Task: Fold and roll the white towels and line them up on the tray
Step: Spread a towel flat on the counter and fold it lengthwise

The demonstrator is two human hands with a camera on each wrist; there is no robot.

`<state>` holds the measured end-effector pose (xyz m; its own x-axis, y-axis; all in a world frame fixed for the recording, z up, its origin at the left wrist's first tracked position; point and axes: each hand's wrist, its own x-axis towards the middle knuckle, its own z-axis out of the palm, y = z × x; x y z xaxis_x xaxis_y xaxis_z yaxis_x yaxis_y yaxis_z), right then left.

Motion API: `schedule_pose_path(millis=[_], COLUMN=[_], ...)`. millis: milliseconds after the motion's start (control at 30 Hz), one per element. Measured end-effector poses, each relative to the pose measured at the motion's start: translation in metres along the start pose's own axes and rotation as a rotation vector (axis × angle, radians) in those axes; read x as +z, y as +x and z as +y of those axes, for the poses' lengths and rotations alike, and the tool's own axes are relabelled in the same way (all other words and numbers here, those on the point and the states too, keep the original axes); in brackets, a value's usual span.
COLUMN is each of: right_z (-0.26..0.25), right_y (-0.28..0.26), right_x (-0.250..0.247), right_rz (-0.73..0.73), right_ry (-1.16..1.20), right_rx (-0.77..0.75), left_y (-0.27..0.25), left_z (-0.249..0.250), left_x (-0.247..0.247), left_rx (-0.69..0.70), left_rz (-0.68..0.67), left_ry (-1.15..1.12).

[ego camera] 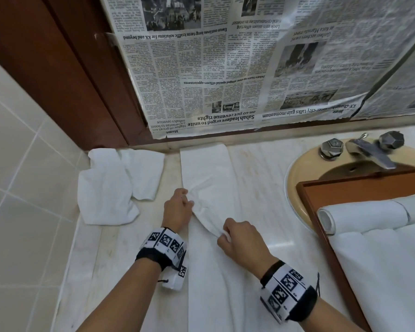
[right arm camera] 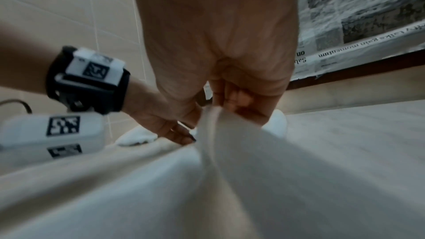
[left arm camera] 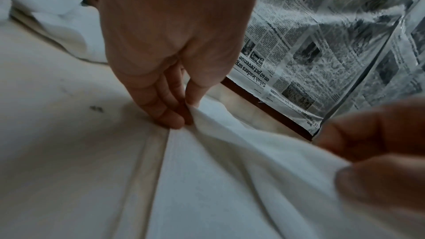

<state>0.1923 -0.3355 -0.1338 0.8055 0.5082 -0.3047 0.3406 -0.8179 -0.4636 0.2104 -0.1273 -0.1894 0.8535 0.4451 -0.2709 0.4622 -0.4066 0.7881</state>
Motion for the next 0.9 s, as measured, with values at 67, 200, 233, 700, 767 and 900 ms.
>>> schedule_pose_path(millis=[67,200,233,700,767,900], right_z=[-0.014,-0.026,-0.024,0.031,0.043,0.060], right_y=[-0.010,-0.020,-0.020,0.098,0.104,0.106], right_x=[0.001,0.011,0.010,0.019,0.018,0.006], right_rz=[-0.009,-0.336,-0.458,-0.038,-0.084,0.085], right_ry=[-0.058,0.137,0.262,-0.275,-0.356,-0.300], right_rx=[-0.002,0.074,0.083,-0.265,-0.183,0.006], left_y=[0.000,-0.004,-0.004,0.000,0.003,0.005], left_z=[0.002,0.007,0.008,0.006,-0.001,-0.014], left_x=[-0.001,-0.003,-0.003,0.006,0.004,-0.002], left_rx=[0.011,0.009,0.002,0.160,0.187,0.162], left_rz=[-0.011,-0.034,-0.043,-0.155,-0.122,-0.017], left_ry=[0.023,0.031,0.029,0.373,0.398,0.445])
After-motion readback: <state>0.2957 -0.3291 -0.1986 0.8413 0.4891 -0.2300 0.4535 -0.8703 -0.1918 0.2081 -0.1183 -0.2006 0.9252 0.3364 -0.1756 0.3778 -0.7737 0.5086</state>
